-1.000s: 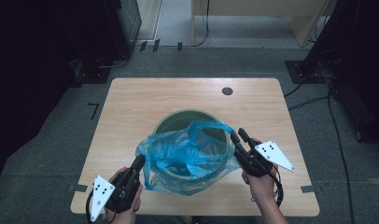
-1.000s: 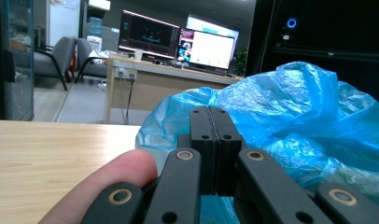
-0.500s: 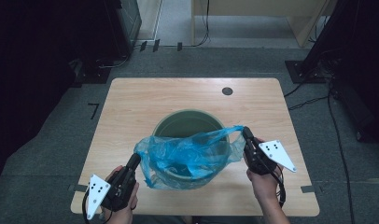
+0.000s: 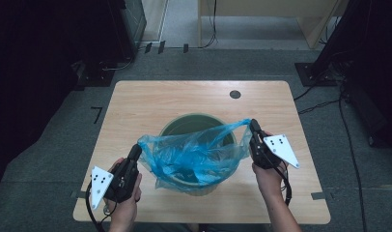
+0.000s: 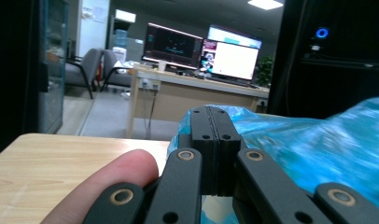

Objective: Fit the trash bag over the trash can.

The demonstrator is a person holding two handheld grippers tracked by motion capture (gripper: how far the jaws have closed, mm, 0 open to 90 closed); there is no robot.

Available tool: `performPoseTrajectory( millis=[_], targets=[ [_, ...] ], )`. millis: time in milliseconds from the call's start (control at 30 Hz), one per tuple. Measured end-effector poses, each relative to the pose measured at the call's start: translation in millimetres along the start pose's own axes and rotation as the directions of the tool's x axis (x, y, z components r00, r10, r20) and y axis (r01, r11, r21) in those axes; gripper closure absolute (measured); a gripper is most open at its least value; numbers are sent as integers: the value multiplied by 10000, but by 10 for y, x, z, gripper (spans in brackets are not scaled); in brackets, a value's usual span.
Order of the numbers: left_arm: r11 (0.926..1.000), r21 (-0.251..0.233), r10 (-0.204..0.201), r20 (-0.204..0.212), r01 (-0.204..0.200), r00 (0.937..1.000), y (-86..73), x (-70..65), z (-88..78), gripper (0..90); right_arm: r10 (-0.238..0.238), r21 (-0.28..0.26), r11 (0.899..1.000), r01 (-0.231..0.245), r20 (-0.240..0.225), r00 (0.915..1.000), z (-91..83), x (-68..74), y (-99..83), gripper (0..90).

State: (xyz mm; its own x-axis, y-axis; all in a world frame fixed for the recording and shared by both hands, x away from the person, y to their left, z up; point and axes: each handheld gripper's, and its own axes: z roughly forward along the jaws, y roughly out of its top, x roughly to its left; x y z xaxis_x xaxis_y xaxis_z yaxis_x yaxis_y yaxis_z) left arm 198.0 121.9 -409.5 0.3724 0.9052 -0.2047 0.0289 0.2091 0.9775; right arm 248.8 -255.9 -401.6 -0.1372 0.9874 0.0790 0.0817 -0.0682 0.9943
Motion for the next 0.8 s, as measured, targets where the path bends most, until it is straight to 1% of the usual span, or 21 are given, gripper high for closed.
performPoseTrajectory(
  millis=[33,67,100,167,200,233,267,367,400,433,467,500,533,567,600,633,667,700,733,767,800],
  targets=[
    [9998,136,-156,-61,157,9999,-22,30,53,900,-106,426,9990,100,132,9999,106,23,-40,900],
    [9992,247,-297,-86,299,9995,-41,48,87,900,-106,426,9990,100,132,9999,106,23,-40,900],
    [9979,458,-444,-116,449,9989,-73,73,131,900,-175,596,9981,164,174,9997,145,28,-66,900],
    [9900,985,-1000,-128,1007,9949,-169,125,227,900,-355,1133,9931,319,301,9989,258,42,-184,900],
    [9859,1165,-1192,-134,1199,9928,-201,135,249,899,-265,1366,9904,225,276,9993,296,46,-243,900],
    [9806,1371,-1402,-101,1402,9901,-250,135,279,899,-217,1481,9888,183,214,9995,322,44,-284,900],
    [9785,1463,-1454,-90,1452,9893,-275,127,296,898,1,1709,9853,-25,137,9999,350,52,-345,900],
    [9722,1728,-1598,-34,1579,9871,-362,94,376,897,326,2059,9781,-311,-38,9995,394,100,-454,900],
    [9685,1864,-1674,-23,1648,9859,-393,88,415,897,301,2126,9767,-273,-101,9995,405,113,-475,900],
    [9656,1984,-1709,-41,1683,9853,-416,84,451,897,342,2277,9733,-293,-178,9993,422,136,-503,900],
    [9625,2076,-1774,-65,1748,9841,-431,82,473,896,484,2394,9701,-411,-246,9985,437,148,-526,900],
    [9583,2181,-1870,-91,1845,9823,-447,78,501,897,762,2477,9665,-675,-259,9968,446,145,-540,900],
    [9536,2351,-1912,-109,1883,9815,-460,70,525,897,948,2627,9611,-849,-253,9952,459,142,-564,900],
    [9500,2482,-1913,-167,1894,9814,-474,53,551,898,1056,2919,9517,-955,-189,9942,484,145,-642,900],
    [9492,2567,-1826,-207,1817,9830,-484,42,561,898,1056,2919,9517,-955,-189,9942,484,145,-642,900],
    [9472,2713,-1706,-244,1708,9850,-499,30,572,898,1112,3039,9474,-1007,-174,9936,494,138,-674,900],
    [9440,2859,-1630,-290,1645,9862,-521,26,580,899,1162,3256,9394,-1076,-70,9932,503,127,-721,900],
    [9413,2938,-1628,-364,1663,9860,-548,29,582,899,1218,3446,9315,-1163,59,9925,511,113,-774,900],
    [9370,3067,-1612,-451,1672,9859,-582,42,581,899,1266,3569,9259,-1241,165,9918,514,88,-833,900],
    [9314,3214,-1611,-576,1710,9853,-621,61,579,899,1401,3726,9169,-1429,346,9895,515,59,-893,900],
    [9221,3437,-1615,-756,1778,9840,-679,96,573,899,1530,3926,9055,-1611,521,9869,518,19,-955,900]
  ],
)
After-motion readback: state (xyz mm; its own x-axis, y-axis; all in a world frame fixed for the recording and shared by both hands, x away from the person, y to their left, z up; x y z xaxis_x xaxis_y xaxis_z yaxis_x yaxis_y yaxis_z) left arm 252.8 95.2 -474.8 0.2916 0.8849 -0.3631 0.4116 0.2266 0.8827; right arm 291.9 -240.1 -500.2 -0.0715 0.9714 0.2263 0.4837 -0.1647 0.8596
